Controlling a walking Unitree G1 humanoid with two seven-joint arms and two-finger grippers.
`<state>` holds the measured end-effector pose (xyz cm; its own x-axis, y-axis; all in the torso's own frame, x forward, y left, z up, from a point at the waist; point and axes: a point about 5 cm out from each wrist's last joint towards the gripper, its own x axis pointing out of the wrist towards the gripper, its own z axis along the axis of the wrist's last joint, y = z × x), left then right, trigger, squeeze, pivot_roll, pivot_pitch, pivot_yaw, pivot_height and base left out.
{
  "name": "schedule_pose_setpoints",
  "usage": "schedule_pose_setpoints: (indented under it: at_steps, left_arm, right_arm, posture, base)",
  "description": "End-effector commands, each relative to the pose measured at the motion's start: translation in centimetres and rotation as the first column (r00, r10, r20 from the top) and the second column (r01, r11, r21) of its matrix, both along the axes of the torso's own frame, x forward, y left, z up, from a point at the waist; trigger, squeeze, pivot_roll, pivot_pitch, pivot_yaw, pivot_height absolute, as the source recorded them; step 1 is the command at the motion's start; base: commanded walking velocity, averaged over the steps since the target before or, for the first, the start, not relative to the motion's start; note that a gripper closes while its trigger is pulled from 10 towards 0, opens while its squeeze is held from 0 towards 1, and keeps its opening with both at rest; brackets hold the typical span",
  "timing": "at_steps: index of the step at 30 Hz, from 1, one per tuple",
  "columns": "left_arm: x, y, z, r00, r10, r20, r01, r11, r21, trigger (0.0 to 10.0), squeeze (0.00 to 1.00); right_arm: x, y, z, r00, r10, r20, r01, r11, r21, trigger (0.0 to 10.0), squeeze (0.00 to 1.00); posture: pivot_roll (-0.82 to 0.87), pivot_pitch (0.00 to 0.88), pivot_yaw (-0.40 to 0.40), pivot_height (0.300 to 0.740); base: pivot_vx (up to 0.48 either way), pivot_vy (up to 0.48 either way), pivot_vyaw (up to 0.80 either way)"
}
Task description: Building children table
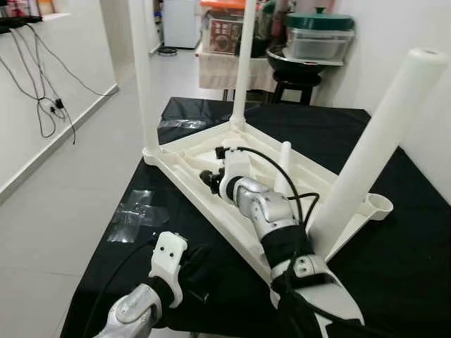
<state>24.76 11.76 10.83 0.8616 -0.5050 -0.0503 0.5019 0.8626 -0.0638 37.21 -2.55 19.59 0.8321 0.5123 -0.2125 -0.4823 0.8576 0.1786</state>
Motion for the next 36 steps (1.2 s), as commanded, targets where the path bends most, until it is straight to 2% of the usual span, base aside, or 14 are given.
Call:
schedule_pose_setpoints:
  at_steps: [1,2,5,7,11,12,15,21,25,27,29,30,34,36]
  left_arm:
    - [0.3,1.1,-0.6,0.997,0.074,-0.022,-0.074,0.997,-0.011,10.0,0.0]
    - [0.5,1.6,-0.7,0.994,0.108,-0.029,-0.108,0.994,-0.018,10.0,0.0]
    - [0.5,1.6,-0.7,0.994,0.108,-0.029,-0.108,0.994,-0.018,10.0,0.0]
    - [0.9,3.1,-1.3,0.977,0.202,-0.068,-0.203,0.979,0.004,10.0,0.0]
    - [1.1,4.3,-1.8,0.957,0.274,-0.092,-0.272,0.962,0.034,10.0,0.0]
    - [1.1,4.3,-1.8,0.957,0.274,-0.092,-0.272,0.962,0.034,10.0,0.0]
    - [0.9,5.3,-2.0,0.939,0.331,-0.091,-0.327,0.944,0.048,10.0,0.0]
    - [1.0,6.0,-1.9,0.924,0.376,-0.074,-0.373,0.927,0.045,10.0,0.0]
    - [1.4,6.4,-1.8,0.919,0.39,-0.053,-0.387,0.921,0.053,10.0,0.0]
    - [1.5,6.4,-1.7,0.92,0.389,-0.052,-0.386,0.921,0.053,10.0,0.0]
    - [1.6,6.3,-1.7,0.921,0.386,-0.05,-0.383,0.922,0.052,10.0,0.0]
    - [1.7,6.2,-1.6,0.923,0.383,-0.047,-0.381,0.923,0.051,10.0,0.0]
    - [1.8,6.2,-1.5,0.923,0.383,-0.042,-0.381,0.923,0.051,10.0,0.0]
    - [1.9,6.3,-1.5,0.922,0.384,-0.04,-0.382,0.923,0.051,10.0,0.0]
  right_arm:
    - [-2.7,3.2,-1.7,0.987,0.159,-0.039,-0.151,0.977,0.149,10.0,0.0]
    - [-3.4,3.3,-1.6,0.978,0.209,-0.016,-0.203,0.962,0.181,10.0,0.0]
    - [-3.4,3.3,-1.6,0.978,0.209,-0.016,-0.203,0.962,0.181,10.0,0.0]
    - [-5.0,3.1,-1.4,0.946,0.324,0.026,-0.321,0.916,0.241,10.0,0.0]
    - [-6.0,2.5,-1.4,0.925,0.375,0.057,-0.377,0.889,0.261,10.0,0.0]
    - [-6.0,2.5,-1.4,0.925,0.375,0.057,-0.377,0.889,0.261,10.0,0.0]
    - [-6.0,0.5,-2.1,0.94,0.333,0.079,-0.342,0.909,0.238,10.0,0.0]
    - [-6.8,-1.5,-2.4,0.933,0.344,0.104,-0.359,0.904,0.233,10.0,0.0]
    - [-8.7,-3.3,-2.7,0.909,0.382,0.166,-0.409,0.895,0.18,10.0,0.0]
    - [-9.0,-3.6,-2.7,0.904,0.389,0.18,-0.417,0.894,0.165,10.0,0.0]
    - [-9.5,-4.2,-2.8,0.9,0.376,0.22,-0.412,0.899,0.148,10.0,0.0]
    - [-10.3,-5.2,-3.1,0.897,0.35,0.268,-0.385,0.919,0.088,10.0,0.0]
    - [-10.9,-6.5,-3.9,0.902,0.36,0.237,-0.384,0.922,0.059,10.0,0.0]
    - [-11.3,-7.0,-4.2,0.896,0.389,0.212,-0.413,0.907,0.081,10.0,0.0]
  posture:
    - [0.04,0.0,-0.065,0.74]
    - [0.03,0.0,-0.062,0.74]
    - [0.03,0.0,-0.062,0.74]
    - [0.03,0.0,-0.053,0.74]
    - [0.03,0.0,-0.048,0.74]
    - [0.03,0.0,-0.048,0.74]
    - [0.03,0.0,-0.05,0.74]
    - [0.02,0.0,-0.049,0.74]
    - [0.0,0.0,-0.031,0.74]
    - [0.0,0.0,-0.031,0.74]
    - [0.0,0.0,-0.028,0.74]
    - [0.0,0.0,-0.021,0.74]
    - [0.0,0.0,-0.019,0.74]
    - [0.0,0.0,-0.017,0.74]
  base:
    - [0.0,0.0,0.0]
    - [0.0,0.0,0.0]
    - [0.0,0.0,0.0]
    - [0.0,0.238,0.0]
    - [0.0,0.472,0.0]
    - [0.0,0.461,0.0]
    - [0.0,0.461,0.0]
    - [0.0,0.463,0.0]
    - [0.0,0.0,0.0]
    - [0.0,0.0,0.0]
    - [0.0,0.0,0.0]
    - [0.0,0.0,0.0]
    - [0.0,0.0,0.0]
    - [0.0,0.0,0.0]
